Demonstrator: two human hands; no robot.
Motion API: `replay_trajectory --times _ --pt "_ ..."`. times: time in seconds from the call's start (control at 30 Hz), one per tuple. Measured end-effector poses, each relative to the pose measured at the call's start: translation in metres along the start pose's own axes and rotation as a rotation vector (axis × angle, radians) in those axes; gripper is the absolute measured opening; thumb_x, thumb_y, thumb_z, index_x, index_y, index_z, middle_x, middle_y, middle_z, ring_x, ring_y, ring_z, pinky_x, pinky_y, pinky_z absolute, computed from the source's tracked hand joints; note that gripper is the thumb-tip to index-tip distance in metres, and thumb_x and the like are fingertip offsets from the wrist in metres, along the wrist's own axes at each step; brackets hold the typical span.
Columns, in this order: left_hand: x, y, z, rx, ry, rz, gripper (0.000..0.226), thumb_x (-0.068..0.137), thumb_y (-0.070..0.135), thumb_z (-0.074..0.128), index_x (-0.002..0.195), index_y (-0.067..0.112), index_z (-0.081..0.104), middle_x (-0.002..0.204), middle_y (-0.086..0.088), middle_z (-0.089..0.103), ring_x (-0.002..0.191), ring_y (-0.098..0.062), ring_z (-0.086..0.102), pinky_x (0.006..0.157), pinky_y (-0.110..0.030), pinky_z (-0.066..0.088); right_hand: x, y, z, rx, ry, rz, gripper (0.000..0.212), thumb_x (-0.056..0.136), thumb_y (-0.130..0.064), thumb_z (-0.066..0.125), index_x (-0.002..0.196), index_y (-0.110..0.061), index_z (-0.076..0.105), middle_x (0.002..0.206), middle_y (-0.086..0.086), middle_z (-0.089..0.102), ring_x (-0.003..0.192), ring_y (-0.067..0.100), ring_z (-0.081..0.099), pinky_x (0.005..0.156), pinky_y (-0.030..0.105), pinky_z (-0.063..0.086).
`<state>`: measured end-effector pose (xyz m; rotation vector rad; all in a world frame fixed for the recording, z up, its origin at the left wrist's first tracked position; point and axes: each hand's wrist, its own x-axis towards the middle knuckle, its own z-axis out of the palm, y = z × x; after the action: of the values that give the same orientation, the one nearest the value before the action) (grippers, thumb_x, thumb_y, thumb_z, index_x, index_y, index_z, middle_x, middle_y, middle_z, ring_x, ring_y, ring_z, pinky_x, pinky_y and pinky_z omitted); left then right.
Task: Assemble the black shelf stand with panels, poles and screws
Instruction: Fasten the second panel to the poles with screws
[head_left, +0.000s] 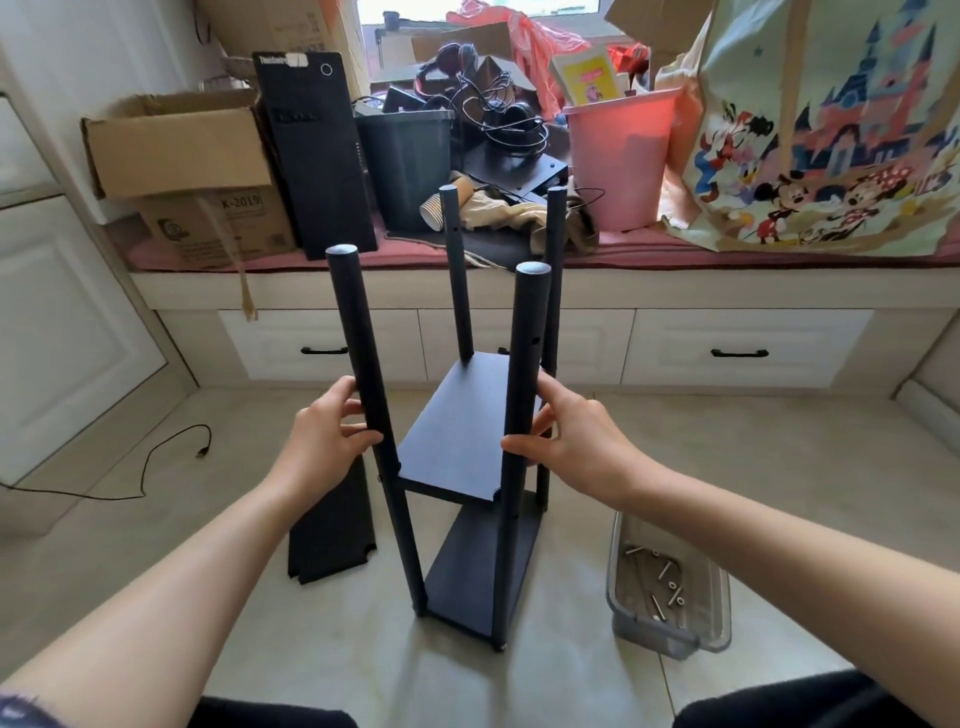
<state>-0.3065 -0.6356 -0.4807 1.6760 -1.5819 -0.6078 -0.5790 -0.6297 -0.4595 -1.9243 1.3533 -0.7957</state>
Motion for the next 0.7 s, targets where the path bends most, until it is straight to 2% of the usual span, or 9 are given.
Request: replay_trajectory --times 0.2,0.3,0.37,0.47,0.53,0.6,0.67,0.7 --pt "-0.002 -0.005 0.003 0.029 0.057 -0.035 0.042 0.088 -0.004 0.07 0.123 0.018 0.06 0.103 0.002 0.067 0.092 -0.017 0.069 0.091 -0.045 0.057 0.002 -0.001 0.008 -0.007 -0.028 -0.023 0.061 0.09 -0.027 0.072 0.141 -0.04 0.041 0.089 -0.004 0.065 0.083 0.013 0.067 0.086 0.034 0.054" --pt "0.0 -0.007 0.003 0.087 0.054 -0.08 0.02 0.09 0.009 0.074 0.109 0.011 0.067 0.096 -0.002 0.07 0.09 -0.02 0.07 0.083 -0.042 0.061 0.001 -0.003 0.01 -0.024 -0.039 -0.04 0.053 0.09 -0.026 0.071 0.135 -0.035 0.045 0.09 -0.006 0.063 0.076 0.002 0.062 0.08 0.028 0.051" --pt "-0.001 -0.005 0.003 0.123 0.033 -0.153 0.015 0.093 0.022 0.072 0.096 0.007 0.069 0.09 -0.008 0.073 0.079 -0.02 0.073 0.077 -0.041 0.062 0.002 -0.003 0.009 -0.031 -0.036 -0.033 0.044 0.09 -0.026 0.072 0.127 -0.029 0.049 0.09 -0.005 0.063 0.073 0.001 0.06 0.074 0.025 0.048" --pt "-0.007 -0.002 0.009 0.152 -0.129 -0.365 0.036 0.097 0.035 0.064 0.086 0.002 0.071 0.079 -0.013 0.076 0.067 -0.023 0.075 0.067 -0.037 0.063 0.003 -0.003 0.007 -0.049 -0.05 -0.012 0.035 0.09 -0.027 0.071 0.118 -0.023 0.052 0.091 -0.005 0.064 0.07 0.002 0.059 0.066 0.02 0.047" --pt "-0.015 0.003 0.02 0.172 -0.297 -0.416 0.034 0.097 0.032 0.063 0.086 0.0 0.071 0.075 -0.011 0.076 0.066 -0.022 0.076 0.066 -0.035 0.063 0.003 -0.003 0.007 -0.066 -0.064 -0.014 0.03 0.091 -0.027 0.07 0.115 -0.023 0.053 0.091 -0.008 0.063 0.068 0.0 0.057 0.059 0.015 0.042" --pt "-0.023 0.009 0.036 0.259 -0.34 -0.272 0.025 0.097 0.026 0.063 0.085 0.006 0.071 0.075 -0.006 0.076 0.067 -0.017 0.075 0.069 -0.034 0.062 0.003 -0.003 0.007 -0.058 -0.068 -0.021 0.027 0.092 -0.024 0.069 0.115 -0.023 0.054 0.09 -0.01 0.061 0.073 0.001 0.06 0.059 0.015 0.043" --pt "-0.03 0.017 0.053 0.436 -0.253 0.001 0.015 0.098 0.022 0.062 0.089 0.012 0.069 0.083 -0.002 0.073 0.073 -0.013 0.071 0.072 -0.03 0.059 0.004 -0.003 0.008 -0.054 -0.064 -0.027 0.028 0.092 -0.022 0.068 0.117 -0.024 0.054 0.091 -0.01 0.061 0.078 0.006 0.064 0.061 0.016 0.046" --pt "-0.034 0.02 0.06 0.509 -0.211 0.123 0.012 0.099 0.021 0.059 0.097 0.014 0.069 0.091 -0.001 0.072 0.08 -0.014 0.069 0.075 -0.03 0.057 0.004 -0.003 0.008 -0.056 -0.063 -0.031 0.029 0.092 -0.022 0.068 0.119 -0.024 0.054 0.091 -0.011 0.061 0.078 0.007 0.064 0.061 0.017 0.046"
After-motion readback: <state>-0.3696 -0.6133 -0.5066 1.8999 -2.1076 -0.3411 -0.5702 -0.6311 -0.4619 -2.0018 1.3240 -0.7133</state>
